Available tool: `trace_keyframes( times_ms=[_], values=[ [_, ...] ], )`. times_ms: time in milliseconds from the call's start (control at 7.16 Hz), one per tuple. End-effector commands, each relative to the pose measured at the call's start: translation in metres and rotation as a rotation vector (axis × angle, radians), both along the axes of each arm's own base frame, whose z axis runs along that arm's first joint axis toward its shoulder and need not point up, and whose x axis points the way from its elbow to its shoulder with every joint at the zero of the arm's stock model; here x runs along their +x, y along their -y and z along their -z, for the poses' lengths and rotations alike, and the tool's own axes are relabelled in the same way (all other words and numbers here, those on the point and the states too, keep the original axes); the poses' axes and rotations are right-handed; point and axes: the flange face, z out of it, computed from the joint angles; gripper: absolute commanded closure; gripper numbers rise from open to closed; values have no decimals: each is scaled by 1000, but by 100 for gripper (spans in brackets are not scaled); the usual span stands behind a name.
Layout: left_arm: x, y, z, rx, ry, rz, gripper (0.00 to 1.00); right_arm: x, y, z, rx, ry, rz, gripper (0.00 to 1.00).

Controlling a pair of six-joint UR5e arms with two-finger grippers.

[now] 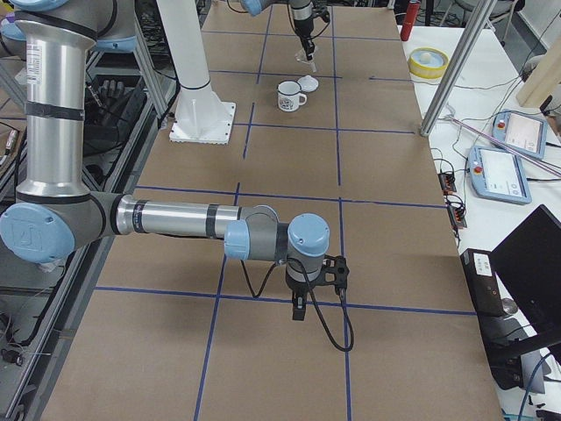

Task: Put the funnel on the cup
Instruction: 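Carry the funnel over the open mug and lower it onto the mouth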

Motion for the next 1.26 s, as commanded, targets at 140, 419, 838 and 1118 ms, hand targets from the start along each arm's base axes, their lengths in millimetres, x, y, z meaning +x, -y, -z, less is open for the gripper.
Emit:
trace_keyframes(
  times_ms=[140,419,838,1118],
  values=[
    [58,-48,-12,61,131,-119,100,0,0,0,0,0,0,0],
    [61,-53,6,74,133,-146,100,0,0,0,0,0,0,0],
    [93,-48,11,76,169,-182,100,0,0,0,0,0,0,0],
    [103,-43,3,99,205,-234,100,0,0,0,0,0,0,0]
  ],
)
